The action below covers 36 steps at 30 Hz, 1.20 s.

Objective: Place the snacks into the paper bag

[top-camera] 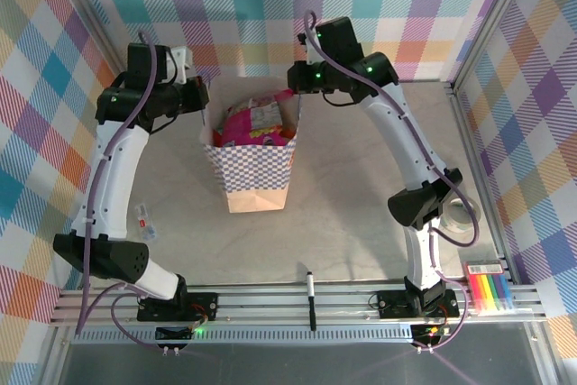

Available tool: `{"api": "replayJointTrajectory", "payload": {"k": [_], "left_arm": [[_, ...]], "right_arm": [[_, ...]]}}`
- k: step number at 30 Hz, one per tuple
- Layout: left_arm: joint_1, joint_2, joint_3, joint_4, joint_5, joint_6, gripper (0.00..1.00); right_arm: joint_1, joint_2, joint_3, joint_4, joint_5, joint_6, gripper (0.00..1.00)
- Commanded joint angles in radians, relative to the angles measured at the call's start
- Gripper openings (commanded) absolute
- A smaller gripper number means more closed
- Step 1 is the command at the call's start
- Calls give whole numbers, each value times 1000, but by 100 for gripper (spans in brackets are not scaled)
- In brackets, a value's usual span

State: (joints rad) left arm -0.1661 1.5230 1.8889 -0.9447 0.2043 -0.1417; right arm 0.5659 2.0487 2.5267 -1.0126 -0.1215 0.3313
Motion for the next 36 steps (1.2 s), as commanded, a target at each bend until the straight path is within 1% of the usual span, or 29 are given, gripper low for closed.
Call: {"api": "replayJointTrajectory", "payload": {"k": [1,7,17,22,27,32,36], "left_arm": [[-55,-2,93,140,9,-19,1],[-126,33,123,191,-22,-33,1],[-170,71,150,261,-30,-55,2],[-176,89,176,253,-17,-64,3],[-179,61,87,272,-23,-77,4],[-185,29,1,289,-31,-85,5],[-191,14,-26,293,-31,-88,6]], "right_arm": [[-11,-103,75,118,-36,-17,0],[-30,-116,112,118,-45,-17,0],[-59,-142,110,85,-43,-33,0],[-75,-151,98,65,-35,-42,0],[-89,-173,8,88,-41,-34,0],[-107,-162,6,85,-47,-28,0],[-112,-161,-3,73,-54,-22,0]]}}
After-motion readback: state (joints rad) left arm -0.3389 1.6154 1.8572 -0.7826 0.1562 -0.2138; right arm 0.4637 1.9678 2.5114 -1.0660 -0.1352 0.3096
